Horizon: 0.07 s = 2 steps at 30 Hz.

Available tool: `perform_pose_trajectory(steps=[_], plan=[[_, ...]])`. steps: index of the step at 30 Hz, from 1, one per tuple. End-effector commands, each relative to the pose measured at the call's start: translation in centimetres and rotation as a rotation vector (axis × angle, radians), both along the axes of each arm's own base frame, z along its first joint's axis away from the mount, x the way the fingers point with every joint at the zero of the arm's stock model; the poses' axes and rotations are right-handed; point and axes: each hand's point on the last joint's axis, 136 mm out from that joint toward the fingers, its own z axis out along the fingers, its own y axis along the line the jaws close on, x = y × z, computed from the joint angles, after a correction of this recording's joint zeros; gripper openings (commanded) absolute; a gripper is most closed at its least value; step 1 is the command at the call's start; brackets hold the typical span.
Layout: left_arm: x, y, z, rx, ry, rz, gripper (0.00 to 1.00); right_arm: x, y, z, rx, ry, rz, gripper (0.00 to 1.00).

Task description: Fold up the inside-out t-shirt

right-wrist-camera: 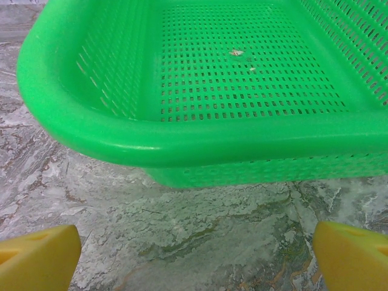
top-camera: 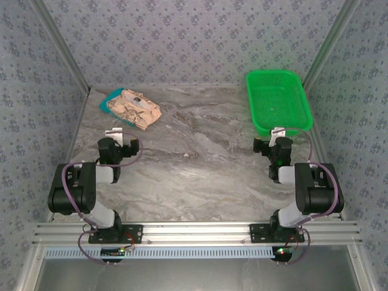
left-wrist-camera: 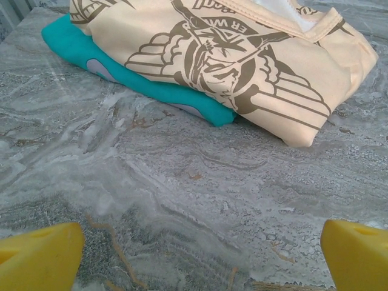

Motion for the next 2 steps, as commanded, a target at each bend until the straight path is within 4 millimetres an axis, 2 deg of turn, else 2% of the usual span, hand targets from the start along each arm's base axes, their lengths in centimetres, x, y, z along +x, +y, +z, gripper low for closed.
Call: perform_pose_trajectory(steps=[1, 2], plan=[[0.73, 0.21, 0.97, -0.013, -0.029, 0.01, 1.0, 0.51, 0.06, 0.66, -0.012, -0.015, 0.01, 1.0], [0.75, 0.22, 1.02, -0.013, -0.031, 0.01, 1.0, 0.49, 0.16, 0.66, -0.018, -0.016, 0.01, 1.0]])
